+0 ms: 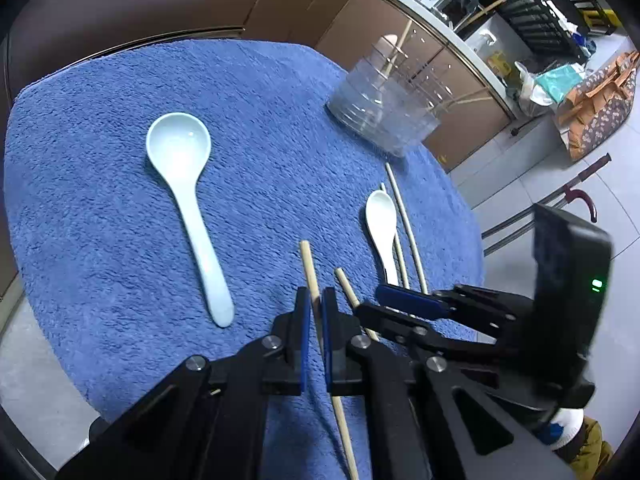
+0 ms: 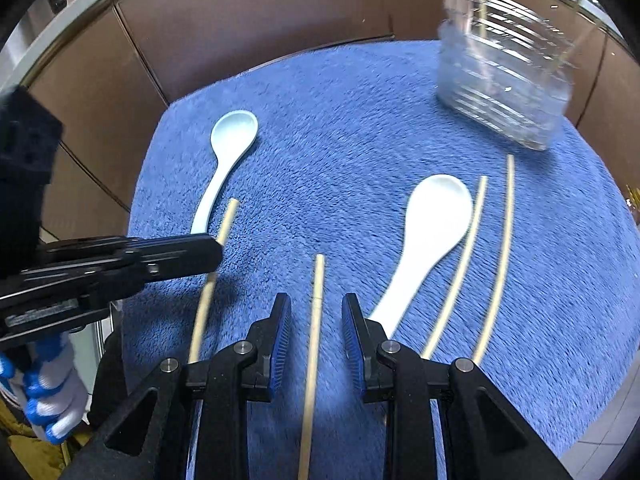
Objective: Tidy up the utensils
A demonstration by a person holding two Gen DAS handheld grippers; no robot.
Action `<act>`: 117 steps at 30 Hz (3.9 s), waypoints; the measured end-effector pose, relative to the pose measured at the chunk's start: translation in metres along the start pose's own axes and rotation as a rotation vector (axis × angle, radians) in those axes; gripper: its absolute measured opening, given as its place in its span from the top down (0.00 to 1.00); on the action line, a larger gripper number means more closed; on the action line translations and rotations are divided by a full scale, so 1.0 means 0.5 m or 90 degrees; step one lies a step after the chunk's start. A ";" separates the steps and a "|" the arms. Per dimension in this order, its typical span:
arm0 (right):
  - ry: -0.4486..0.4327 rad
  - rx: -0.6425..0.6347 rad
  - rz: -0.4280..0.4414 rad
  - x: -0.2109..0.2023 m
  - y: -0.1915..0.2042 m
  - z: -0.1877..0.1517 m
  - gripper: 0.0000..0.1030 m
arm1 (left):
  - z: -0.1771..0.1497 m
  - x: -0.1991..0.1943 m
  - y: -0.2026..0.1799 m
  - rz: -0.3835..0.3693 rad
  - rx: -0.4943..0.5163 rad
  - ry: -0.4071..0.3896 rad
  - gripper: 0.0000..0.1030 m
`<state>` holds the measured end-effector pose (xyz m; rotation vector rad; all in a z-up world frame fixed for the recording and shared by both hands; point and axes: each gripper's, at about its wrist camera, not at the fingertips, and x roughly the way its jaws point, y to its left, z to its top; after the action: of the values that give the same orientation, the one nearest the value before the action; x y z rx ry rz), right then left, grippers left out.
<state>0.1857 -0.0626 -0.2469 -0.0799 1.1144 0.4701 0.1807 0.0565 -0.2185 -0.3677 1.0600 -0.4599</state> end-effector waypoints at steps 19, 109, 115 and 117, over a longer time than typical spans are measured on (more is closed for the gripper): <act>0.009 -0.035 -0.065 0.014 0.043 0.028 0.94 | -0.030 -0.070 -0.012 0.028 0.007 -0.071 0.96; -0.694 0.114 -0.089 -0.454 -0.282 0.288 0.94 | 0.492 -0.067 -0.419 0.018 0.154 -0.510 0.96; -0.687 0.124 -0.145 -0.369 -0.333 0.329 0.94 | 0.526 0.057 -0.416 0.070 0.158 -0.550 0.96; -0.680 0.130 -0.154 -0.334 -0.349 0.329 0.94 | 0.519 0.103 -0.405 0.091 0.158 -0.558 0.96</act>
<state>0.3359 -0.2255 -0.0562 0.2001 0.0912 0.1230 0.3965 -0.1246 -0.0406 -0.2276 0.1699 -0.2483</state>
